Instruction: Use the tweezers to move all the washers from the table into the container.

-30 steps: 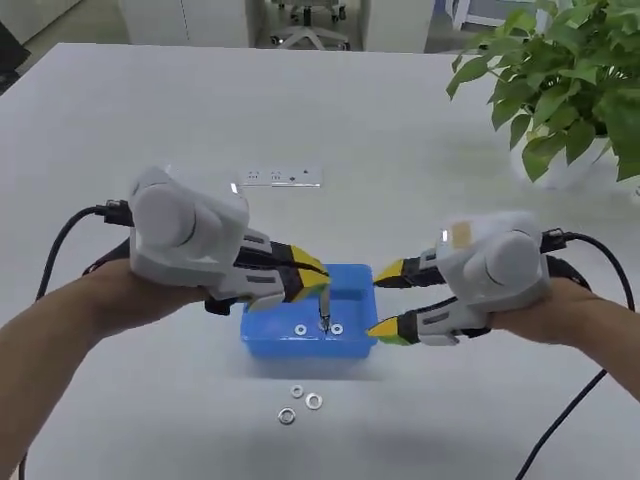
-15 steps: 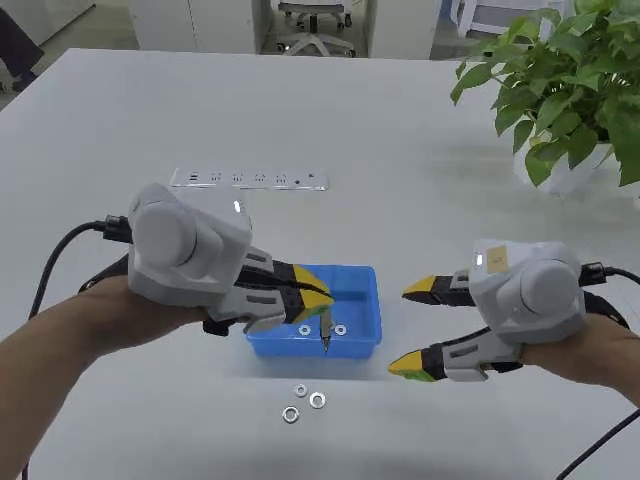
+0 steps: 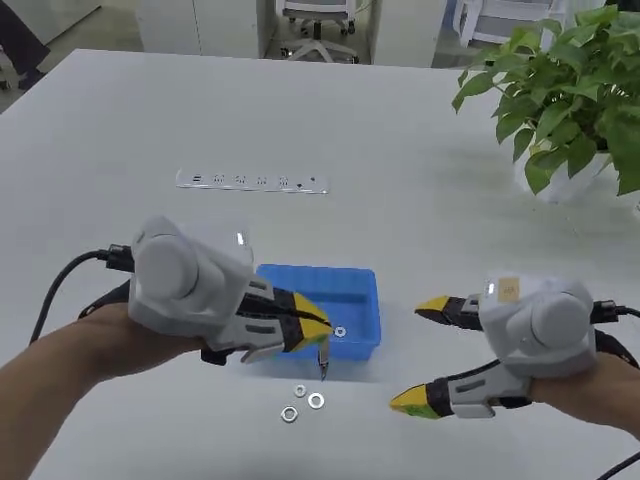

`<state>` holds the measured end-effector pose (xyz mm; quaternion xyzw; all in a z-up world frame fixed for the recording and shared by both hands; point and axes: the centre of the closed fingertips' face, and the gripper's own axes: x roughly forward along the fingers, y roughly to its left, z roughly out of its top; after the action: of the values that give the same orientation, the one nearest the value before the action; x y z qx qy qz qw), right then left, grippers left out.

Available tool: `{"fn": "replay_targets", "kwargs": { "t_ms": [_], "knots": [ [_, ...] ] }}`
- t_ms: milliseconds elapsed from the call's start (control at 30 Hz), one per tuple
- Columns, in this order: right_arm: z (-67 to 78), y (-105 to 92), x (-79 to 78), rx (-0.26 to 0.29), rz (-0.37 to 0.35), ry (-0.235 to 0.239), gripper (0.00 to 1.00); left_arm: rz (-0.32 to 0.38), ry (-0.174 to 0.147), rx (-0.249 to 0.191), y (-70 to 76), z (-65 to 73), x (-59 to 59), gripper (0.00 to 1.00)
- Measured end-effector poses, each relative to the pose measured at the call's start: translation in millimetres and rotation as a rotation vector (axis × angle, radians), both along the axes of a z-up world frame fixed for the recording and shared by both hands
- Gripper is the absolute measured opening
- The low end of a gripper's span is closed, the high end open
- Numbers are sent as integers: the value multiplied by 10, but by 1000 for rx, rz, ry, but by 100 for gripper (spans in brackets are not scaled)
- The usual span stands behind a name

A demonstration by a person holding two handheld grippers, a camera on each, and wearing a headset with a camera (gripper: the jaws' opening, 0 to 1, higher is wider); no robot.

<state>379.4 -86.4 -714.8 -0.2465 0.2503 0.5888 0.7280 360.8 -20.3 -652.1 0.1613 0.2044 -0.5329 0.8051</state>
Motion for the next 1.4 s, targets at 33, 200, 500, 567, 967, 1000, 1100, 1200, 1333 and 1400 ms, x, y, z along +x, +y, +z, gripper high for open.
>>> {"fn": "replay_targets", "kwargs": {
  "t_ms": [33,200,500,567,967,1000,1100,1200,1333,1400],
  "knots": [
    [-4,3,-12,2,-2,3,75,-1,4,2,-1,-27,-14,5],
    [-60,20,-109,-2,6,20,80,-1,16,2,-16,-108,-56,5],
    [-88,48,-191,-2,11,30,89,-7,22,1,-34,-194,-86,5],
    [-83,58,-176,10,-4,22,93,-8,23,2,-35,-213,-88,5],
    [-116,73,-222,15,-17,41,100,-17,29,12,-44,-327,-126,5],
    [-120,76,-227,15,-17,42,100,-17,30,13,-43,-335,-129,5],
    [-116,87,-238,16,-16,44,100,-17,31,12,-36,-345,-130,5],
    [-109,98,-251,17,-11,41,100,-14,32,8,-36,-350,-127,5],
    [-115,108,-272,17,-4,44,100,-15,29,12,-32,-367,-123,5],
    [-118,110,-282,13,-2,45,99,-13,33,9,-31,-374,-123,5]
  ]
}}
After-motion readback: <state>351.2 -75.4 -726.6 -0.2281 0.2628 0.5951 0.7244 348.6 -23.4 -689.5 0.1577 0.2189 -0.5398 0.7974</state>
